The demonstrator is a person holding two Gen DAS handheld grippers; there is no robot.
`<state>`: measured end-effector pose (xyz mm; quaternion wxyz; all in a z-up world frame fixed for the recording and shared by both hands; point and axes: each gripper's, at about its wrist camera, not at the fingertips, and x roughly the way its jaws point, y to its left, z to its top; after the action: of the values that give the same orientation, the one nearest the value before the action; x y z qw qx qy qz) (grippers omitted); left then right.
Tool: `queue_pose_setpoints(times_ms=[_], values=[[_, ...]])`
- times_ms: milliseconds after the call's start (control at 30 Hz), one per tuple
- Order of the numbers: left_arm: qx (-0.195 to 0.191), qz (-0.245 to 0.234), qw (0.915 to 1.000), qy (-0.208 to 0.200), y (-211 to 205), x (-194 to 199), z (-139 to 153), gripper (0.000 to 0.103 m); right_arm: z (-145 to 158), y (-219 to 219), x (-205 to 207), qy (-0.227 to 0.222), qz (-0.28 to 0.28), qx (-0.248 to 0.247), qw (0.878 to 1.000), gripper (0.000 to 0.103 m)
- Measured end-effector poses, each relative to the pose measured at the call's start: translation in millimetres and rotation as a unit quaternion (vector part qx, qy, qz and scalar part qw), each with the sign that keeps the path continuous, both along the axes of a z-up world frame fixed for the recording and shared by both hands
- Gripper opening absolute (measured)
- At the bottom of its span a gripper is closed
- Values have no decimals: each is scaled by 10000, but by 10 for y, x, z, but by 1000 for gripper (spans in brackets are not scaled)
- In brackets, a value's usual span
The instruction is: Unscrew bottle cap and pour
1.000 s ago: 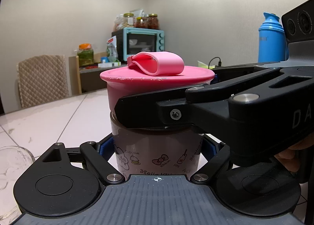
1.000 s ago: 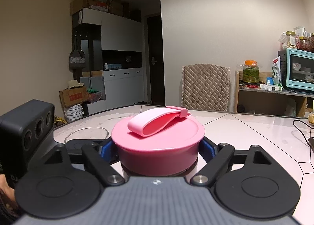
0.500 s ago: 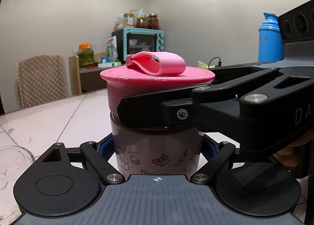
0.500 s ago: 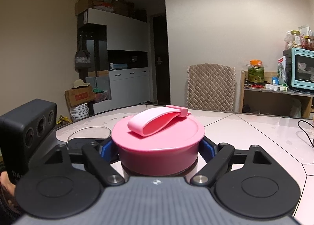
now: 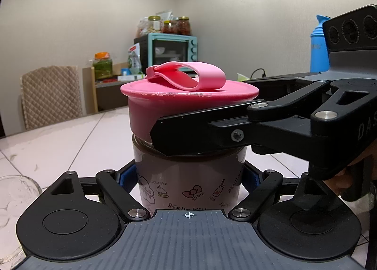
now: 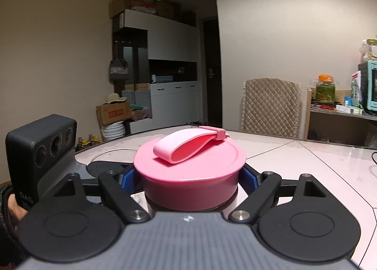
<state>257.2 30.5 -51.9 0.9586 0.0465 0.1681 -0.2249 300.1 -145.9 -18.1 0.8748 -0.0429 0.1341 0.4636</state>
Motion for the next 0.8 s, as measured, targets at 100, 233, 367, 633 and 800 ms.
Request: queue_pose_setpoints(times_ms=[100, 233, 367, 633, 800], values=[[-1, 0, 10000, 0, 1, -3, -1, 90, 12, -17, 34, -15, 189, -23, 9998, 85], [-1, -1, 10000, 0, 2, -7, -3, 90, 29, -42, 86, -17, 445, -43, 9990, 85], [-2, -1, 10000, 1, 3, -11, -4, 90, 57, -68, 162, 8, 730, -46, 9973, 85], [-3, -2, 10000, 2, 2, -14, -2, 90, 99, -108, 292, 70, 1250, -78, 9921, 85], [-2, -2, 10000, 3, 7, -16, -2, 90, 122, -135, 375, 93, 1606, -74, 9869, 85]])
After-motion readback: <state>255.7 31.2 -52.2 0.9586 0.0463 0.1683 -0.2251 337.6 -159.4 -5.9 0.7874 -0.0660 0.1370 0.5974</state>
